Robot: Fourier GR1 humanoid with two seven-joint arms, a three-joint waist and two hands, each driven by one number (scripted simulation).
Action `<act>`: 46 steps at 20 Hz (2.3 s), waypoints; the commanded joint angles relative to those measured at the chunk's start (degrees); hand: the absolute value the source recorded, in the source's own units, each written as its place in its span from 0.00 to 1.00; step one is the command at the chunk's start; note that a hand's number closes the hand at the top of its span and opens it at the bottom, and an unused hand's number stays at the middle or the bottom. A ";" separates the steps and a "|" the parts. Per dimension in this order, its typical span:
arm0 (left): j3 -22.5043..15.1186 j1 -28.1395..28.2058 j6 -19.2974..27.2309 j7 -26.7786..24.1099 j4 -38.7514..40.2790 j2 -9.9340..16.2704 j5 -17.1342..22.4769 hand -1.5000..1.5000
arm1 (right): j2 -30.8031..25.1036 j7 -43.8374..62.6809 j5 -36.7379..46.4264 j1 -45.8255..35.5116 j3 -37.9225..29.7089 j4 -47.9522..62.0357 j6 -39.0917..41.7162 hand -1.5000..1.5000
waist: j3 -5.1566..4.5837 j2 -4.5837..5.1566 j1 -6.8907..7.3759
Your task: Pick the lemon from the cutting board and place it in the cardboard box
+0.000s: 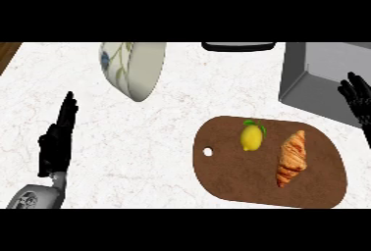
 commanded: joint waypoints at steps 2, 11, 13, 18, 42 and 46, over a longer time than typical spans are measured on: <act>-1.42 -4.40 -6.47 -0.48 -1.12 2.76 -0.21 0.50 | 1.59 9.76 4.56 -2.80 -2.58 -6.41 -10.66 0.00 | -0.01 -0.55 0.64; -4.05 -7.96 -19.30 -2.47 -5.30 7.86 2.88 0.50 | -8.50 34.85 24.86 5.66 -6.47 -20.92 -21.30 0.00 | -0.15 -0.92 -1.32; -4.30 -6.17 -20.63 -4.75 -5.77 7.77 2.93 0.50 | -8.95 36.76 30.24 9.57 -4.16 -26.01 -20.25 0.00 | -0.04 -0.77 -0.26; -5.52 -8.41 -20.29 -5.30 -3.41 5.31 1.12 0.50 | -13.80 45.84 40.29 5.67 5.15 -30.22 -11.48 0.00 | -0.07 -0.21 1.40; -4.74 -9.54 -24.15 -5.79 -2.94 4.81 0.92 0.50 | 0.23 89.95 30.66 -29.74 33.53 -9.35 22.02 0.00 | -0.26 -0.12 4.25; -3.78 -8.30 -24.02 -6.09 -3.97 5.05 0.99 0.50 | 6.01 91.74 31.25 -31.46 35.44 -4.30 20.99 0.00 | -0.10 -0.42 3.35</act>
